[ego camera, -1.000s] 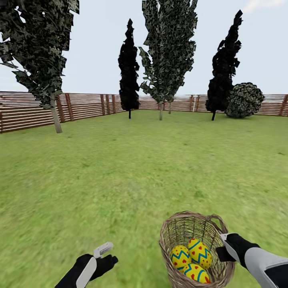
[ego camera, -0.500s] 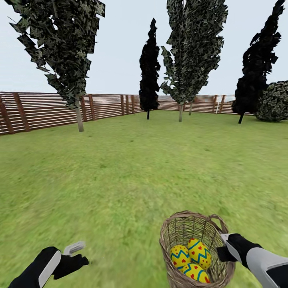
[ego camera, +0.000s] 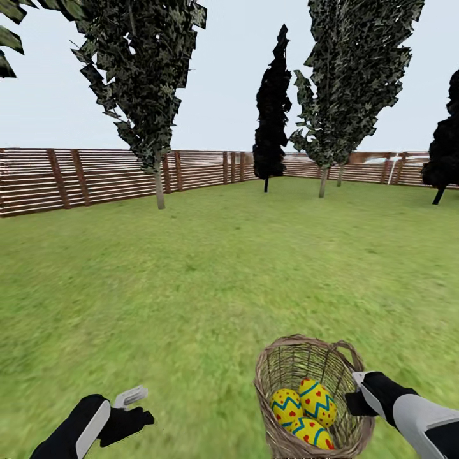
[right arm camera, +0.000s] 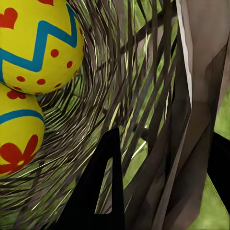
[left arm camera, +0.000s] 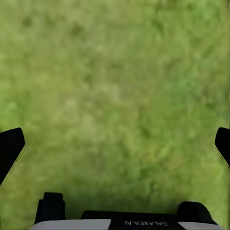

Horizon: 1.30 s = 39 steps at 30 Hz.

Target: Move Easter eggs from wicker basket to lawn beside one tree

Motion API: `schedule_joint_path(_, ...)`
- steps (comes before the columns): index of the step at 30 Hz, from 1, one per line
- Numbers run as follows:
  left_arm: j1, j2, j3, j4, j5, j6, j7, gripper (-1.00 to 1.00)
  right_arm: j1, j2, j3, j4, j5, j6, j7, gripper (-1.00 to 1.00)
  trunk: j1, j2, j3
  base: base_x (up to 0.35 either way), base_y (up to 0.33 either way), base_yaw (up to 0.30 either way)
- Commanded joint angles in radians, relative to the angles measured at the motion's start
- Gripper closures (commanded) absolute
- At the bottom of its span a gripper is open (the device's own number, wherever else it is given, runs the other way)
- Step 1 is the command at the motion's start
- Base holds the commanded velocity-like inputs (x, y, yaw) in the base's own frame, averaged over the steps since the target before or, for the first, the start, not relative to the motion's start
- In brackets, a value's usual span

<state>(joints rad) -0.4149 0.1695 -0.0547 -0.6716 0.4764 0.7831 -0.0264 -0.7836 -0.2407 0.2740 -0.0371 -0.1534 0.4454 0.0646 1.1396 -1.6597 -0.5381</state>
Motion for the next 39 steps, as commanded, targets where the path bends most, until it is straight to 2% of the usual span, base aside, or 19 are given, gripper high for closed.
schedule_joint_path(1, -0.001, 0.0, -0.004, 0.001, -0.002, 0.002, -0.002, -1.0, 0.0, -0.001, 0.001, -0.003, -0.013, 0.006, 0.004, 1.0, -0.003, 0.007, 0.002, 0.332, 0.0, 0.294)
schedule_joint_path(5, -0.001, -0.004, -0.004, 0.003, -0.002, -0.001, -0.002, -1.0, 0.0, -0.002, 0.001, -0.003, -0.015, 0.006, 0.006, 1.0, -0.019, 0.035, 0.015, 0.332, 0.0, 0.294)
schedule_joint_path(10, -0.001, -0.023, -0.004, 0.006, -0.004, -0.002, -0.002, -1.0, 0.0, -0.002, 0.001, -0.003, -0.015, 0.006, 0.002, 1.0, -0.038, 0.07, 0.03, 0.332, 0.0, 0.28)
schedule_joint_path(14, -0.001, -0.025, -0.004, 0.007, -0.004, -0.002, -0.003, -1.0, 0.0, 0.0, 0.001, -0.003, -0.015, 0.006, 0.001, 1.0, -0.053, 0.098, 0.043, 0.332, 0.0, 0.038)
schedule_joint_path(17, -0.001, -0.048, -0.004, 0.008, -0.004, -0.004, -0.003, -1.0, 0.0, 0.004, 0.001, -0.003, -0.015, 0.007, 0.0, 1.0, -0.065, 0.119, 0.054, 0.332, 0.0, 0.217)
schedule_joint_path(21, -0.001, -0.051, -0.003, 0.005, -0.003, -0.006, -0.001, -1.0, 0.0, 0.006, 0.001, -0.003, -0.013, 0.006, 0.0, 1.0, -0.08, 0.147, 0.068, 0.293, 0.0, 0.275)
schedule_joint_path(37, -0.001, -0.062, 0.002, 0.003, 0.0, -0.01, -0.001, -1.0, 0.0, 0.008, 0.002, -0.001, -0.009, 0.007, 0.0, 1.0, -0.141, 0.259, 0.127, 0.006, 0.0, 0.277)
schedule_joint_path(39, -0.001, -0.074, -0.001, 0.005, -0.002, -0.01, -0.003, -1.0, 0.0, 0.008, 0.002, -0.001, -0.008, 0.007, 0.0, 1.0, -0.149, 0.273, 0.134, 0.0, 0.0, 0.277)
